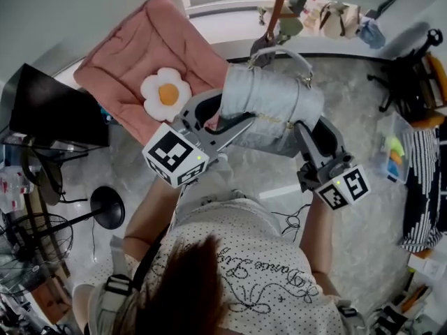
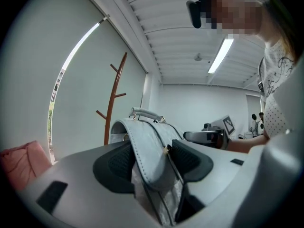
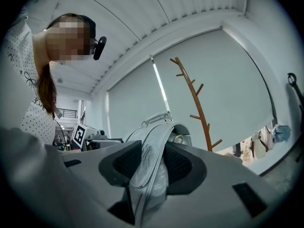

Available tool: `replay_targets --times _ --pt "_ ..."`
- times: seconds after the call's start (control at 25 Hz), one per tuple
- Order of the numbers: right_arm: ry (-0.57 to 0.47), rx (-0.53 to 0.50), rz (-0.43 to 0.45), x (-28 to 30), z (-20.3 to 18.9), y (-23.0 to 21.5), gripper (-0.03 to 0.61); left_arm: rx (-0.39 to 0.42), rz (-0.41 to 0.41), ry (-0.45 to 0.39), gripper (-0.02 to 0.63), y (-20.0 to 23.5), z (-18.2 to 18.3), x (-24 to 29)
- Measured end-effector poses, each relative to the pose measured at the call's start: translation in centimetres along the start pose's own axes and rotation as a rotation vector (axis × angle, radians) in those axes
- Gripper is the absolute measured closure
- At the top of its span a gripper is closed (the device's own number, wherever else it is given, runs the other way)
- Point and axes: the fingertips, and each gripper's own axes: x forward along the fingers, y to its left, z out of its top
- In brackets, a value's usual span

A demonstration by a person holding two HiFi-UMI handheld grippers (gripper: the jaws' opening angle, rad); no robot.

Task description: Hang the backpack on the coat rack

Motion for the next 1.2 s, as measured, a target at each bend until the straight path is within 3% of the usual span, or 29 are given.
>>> replay_targets --times 0.32,0.64,1.2 --pt "0.047 0.022 -0.087 6.8 -2.0 -2.1 0.420 -0.028 -0.059 0.039 0.374 7.6 -1.7 0.9" --pt "0.090 0.057 -0.129 10.2 -3.6 -3.9 0.420 -0.069 -0.085 0.077 0.374 11.6 -3.2 2.0" --pt "0.167 0.105 -0.066 12.8 -5.3 -11.1 0.420 -0.111 -0.009 0.140 0.374 15.1 -5.8 7.6"
